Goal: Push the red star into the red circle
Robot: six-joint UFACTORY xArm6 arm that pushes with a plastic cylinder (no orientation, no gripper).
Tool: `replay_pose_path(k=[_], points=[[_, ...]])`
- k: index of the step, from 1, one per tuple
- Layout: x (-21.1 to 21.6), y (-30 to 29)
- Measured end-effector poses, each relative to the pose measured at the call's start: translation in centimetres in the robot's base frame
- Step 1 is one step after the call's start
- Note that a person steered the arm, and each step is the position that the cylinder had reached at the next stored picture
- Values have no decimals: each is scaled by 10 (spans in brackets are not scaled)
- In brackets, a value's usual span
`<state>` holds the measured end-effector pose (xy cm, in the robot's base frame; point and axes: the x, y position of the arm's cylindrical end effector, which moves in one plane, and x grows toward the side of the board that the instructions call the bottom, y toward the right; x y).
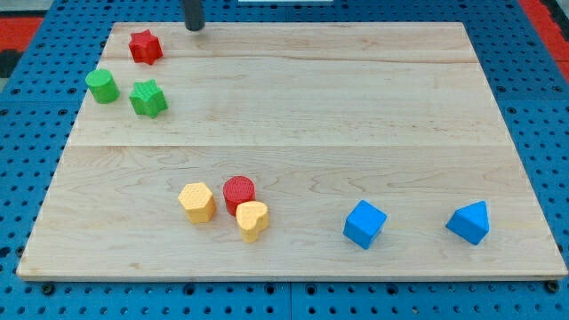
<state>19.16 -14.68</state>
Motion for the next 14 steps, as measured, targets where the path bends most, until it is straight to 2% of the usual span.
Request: replay_pose_path(k=[1,2,3,4,5,6,7,9,11,13,14], points=[[1,-26],[5,-90],[49,-105],[62,-56],[50,-35],[102,-4],[136,-1],[135,-1],[165,1],[109,19],[130,44]])
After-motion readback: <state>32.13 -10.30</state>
